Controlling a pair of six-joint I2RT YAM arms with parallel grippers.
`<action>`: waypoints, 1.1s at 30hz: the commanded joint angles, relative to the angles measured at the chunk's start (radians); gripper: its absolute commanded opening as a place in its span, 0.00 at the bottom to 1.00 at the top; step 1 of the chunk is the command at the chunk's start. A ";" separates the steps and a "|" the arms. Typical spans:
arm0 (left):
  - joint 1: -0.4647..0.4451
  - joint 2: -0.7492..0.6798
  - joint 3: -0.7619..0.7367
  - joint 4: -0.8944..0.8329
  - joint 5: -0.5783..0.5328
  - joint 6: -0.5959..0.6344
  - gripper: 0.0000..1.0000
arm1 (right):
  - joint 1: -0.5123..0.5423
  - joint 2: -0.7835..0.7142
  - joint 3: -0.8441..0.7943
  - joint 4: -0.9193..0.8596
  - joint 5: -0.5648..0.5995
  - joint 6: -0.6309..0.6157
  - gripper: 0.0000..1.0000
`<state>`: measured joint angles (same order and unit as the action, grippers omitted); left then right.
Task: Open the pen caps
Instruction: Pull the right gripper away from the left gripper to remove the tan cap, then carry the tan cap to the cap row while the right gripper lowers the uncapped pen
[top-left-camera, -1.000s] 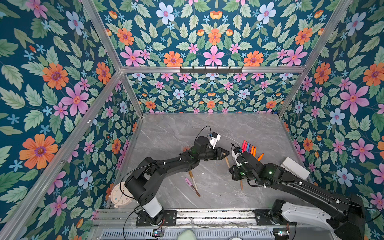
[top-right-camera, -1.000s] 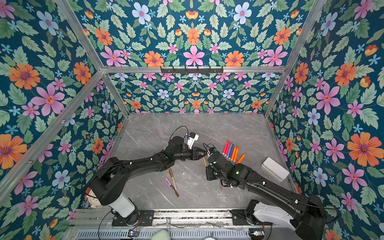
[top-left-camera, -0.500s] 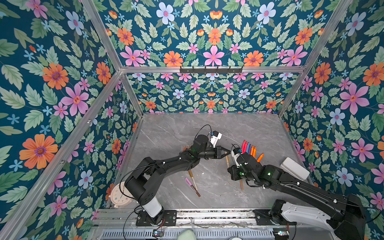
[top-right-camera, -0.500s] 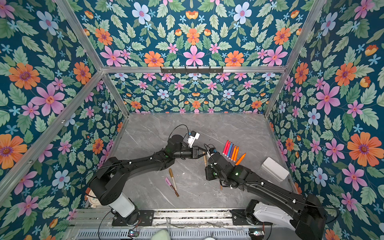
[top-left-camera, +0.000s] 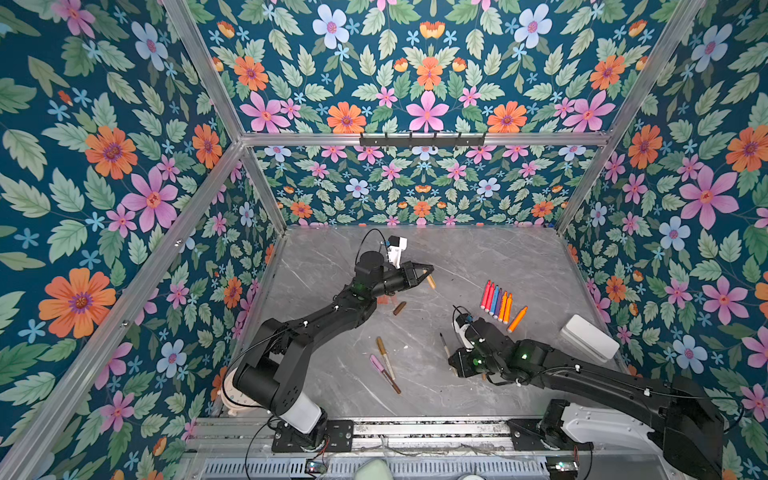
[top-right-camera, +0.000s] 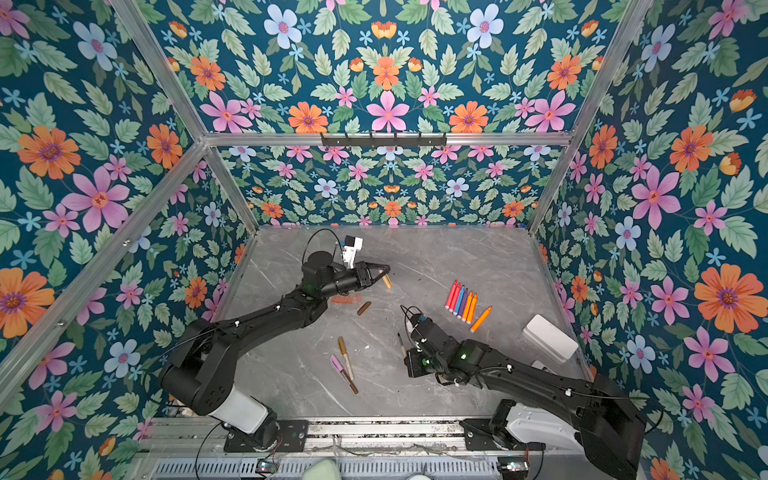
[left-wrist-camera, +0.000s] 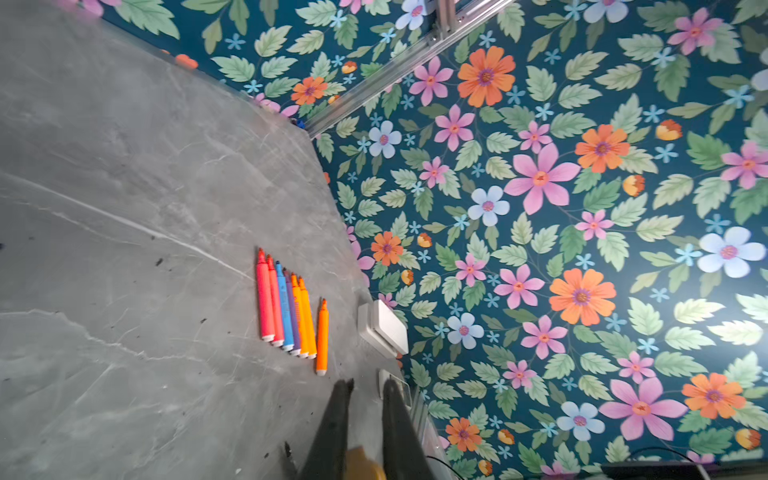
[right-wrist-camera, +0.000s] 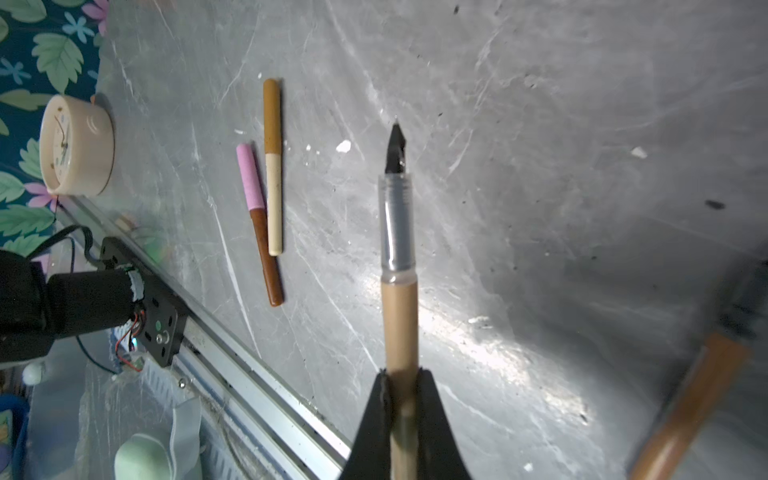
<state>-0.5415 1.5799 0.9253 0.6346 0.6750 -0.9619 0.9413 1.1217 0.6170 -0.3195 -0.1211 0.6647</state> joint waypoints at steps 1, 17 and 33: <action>0.014 0.002 0.027 -0.003 -0.034 0.014 0.00 | 0.005 0.007 -0.013 0.015 -0.002 0.048 0.00; -0.117 0.216 0.297 -0.978 -0.673 0.606 0.00 | -0.024 0.145 0.024 -0.290 0.327 0.234 0.00; -0.172 0.357 0.371 -1.037 -0.819 0.657 0.00 | -0.024 0.049 0.025 -0.309 0.337 0.219 0.47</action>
<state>-0.7128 1.9240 1.2907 -0.3855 -0.1173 -0.3244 0.9173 1.1885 0.6449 -0.6094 0.1978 0.8848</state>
